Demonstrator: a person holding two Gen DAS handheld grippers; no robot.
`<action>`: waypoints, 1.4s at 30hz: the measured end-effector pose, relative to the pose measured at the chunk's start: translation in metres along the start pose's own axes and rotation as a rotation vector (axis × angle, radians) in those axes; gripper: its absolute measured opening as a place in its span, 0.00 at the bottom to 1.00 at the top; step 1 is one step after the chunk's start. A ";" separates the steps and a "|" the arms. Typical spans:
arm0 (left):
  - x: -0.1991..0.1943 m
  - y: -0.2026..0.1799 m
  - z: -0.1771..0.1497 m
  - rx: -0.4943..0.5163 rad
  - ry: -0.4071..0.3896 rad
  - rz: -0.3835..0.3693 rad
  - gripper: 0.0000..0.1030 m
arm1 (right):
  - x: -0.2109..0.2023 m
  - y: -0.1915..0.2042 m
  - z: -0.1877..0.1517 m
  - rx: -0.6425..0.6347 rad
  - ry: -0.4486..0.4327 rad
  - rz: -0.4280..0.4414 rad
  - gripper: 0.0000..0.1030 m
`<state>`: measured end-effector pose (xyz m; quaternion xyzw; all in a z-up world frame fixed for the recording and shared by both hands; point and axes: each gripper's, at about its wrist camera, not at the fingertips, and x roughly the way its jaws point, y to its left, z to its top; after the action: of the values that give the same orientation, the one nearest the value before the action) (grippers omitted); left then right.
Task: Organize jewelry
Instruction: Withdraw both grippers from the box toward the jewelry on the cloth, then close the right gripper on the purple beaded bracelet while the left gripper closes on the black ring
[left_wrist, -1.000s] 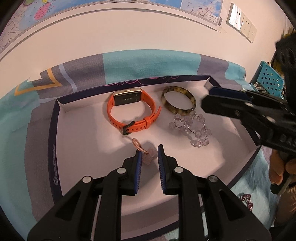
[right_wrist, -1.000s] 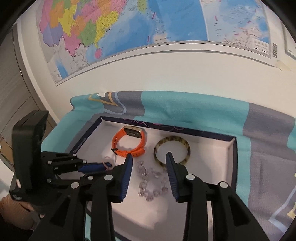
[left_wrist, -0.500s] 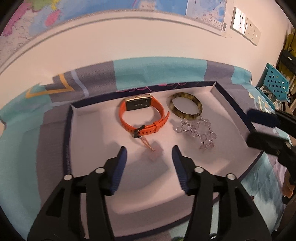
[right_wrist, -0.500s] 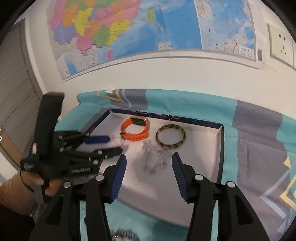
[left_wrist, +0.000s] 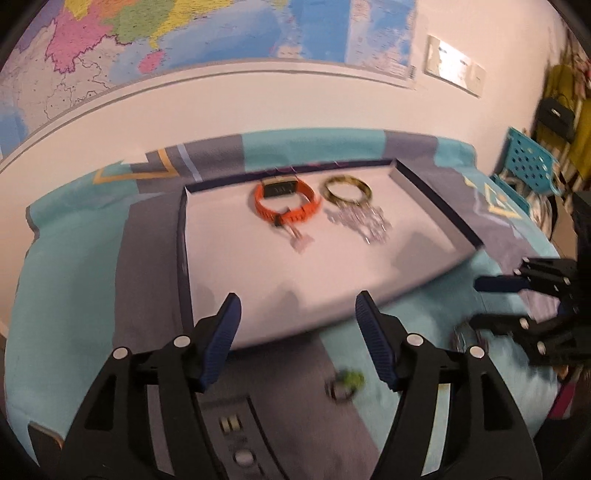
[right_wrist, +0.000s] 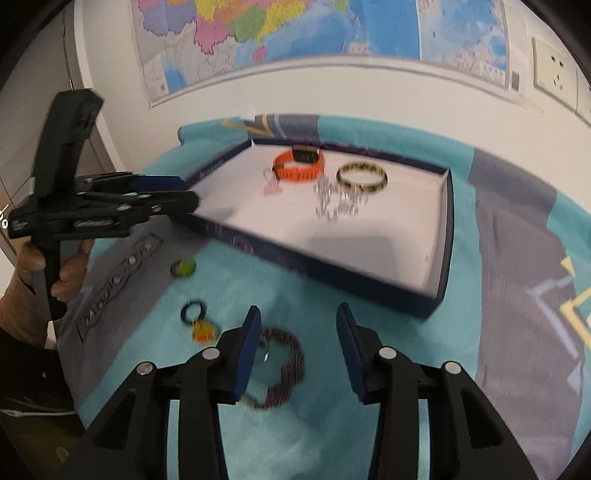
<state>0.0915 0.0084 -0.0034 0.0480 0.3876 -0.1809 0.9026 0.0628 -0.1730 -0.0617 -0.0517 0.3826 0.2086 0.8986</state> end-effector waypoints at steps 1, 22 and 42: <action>-0.001 -0.001 -0.005 0.005 0.005 -0.005 0.61 | 0.000 0.000 -0.004 0.005 0.006 0.000 0.38; -0.007 -0.060 -0.060 0.181 0.072 -0.125 0.51 | 0.008 0.006 -0.020 0.016 0.030 -0.041 0.12; 0.004 -0.071 -0.060 0.190 0.100 -0.165 0.19 | -0.025 0.015 -0.003 0.049 -0.107 0.066 0.07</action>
<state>0.0274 -0.0453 -0.0439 0.1102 0.4158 -0.2879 0.8556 0.0389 -0.1685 -0.0457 -0.0059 0.3403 0.2311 0.9115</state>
